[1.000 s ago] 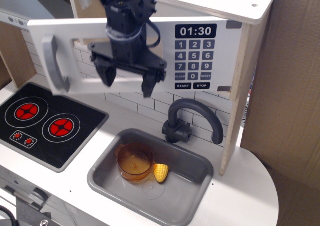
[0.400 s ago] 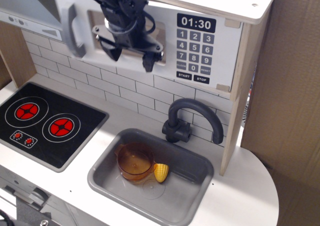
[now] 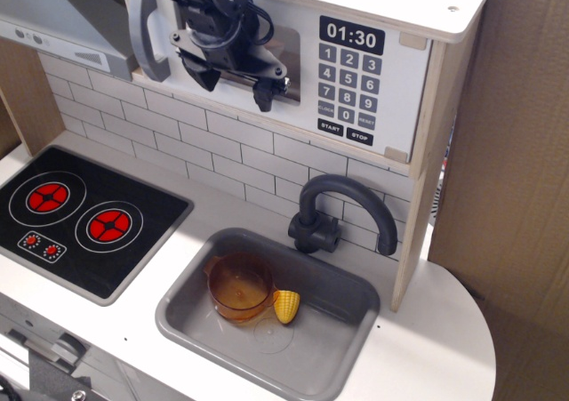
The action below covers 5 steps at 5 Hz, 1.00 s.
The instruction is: Close microwave
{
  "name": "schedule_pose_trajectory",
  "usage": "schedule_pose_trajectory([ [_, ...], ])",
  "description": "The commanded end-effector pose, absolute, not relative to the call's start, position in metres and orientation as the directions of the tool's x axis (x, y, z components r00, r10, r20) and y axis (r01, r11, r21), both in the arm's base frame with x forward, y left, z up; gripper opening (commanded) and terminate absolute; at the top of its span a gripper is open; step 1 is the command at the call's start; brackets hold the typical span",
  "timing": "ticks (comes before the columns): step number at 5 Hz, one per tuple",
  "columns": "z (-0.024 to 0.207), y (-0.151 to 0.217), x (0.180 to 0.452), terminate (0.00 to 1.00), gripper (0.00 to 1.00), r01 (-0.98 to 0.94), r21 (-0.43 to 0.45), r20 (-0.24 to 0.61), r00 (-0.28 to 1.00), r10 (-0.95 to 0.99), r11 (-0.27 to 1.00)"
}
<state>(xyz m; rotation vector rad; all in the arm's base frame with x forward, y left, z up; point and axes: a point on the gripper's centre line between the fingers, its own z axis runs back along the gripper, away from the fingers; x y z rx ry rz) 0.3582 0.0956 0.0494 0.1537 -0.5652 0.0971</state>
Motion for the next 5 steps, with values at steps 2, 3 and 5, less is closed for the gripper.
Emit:
schedule_pose_trajectory([
  [2, 0.072, 0.088, 0.362, 0.0, 1.0, -0.131, 0.099, 0.513, 0.856, 0.063, 0.986],
  [3, 0.065, 0.068, 0.323, 0.0, 1.0, -0.225, 0.042, 0.348, 0.917, 0.197, 0.973],
  [5, 0.061, 0.047, 0.272, 0.0, 1.0, -0.283, 0.002, 0.222, 0.935, 0.276, 0.959],
])
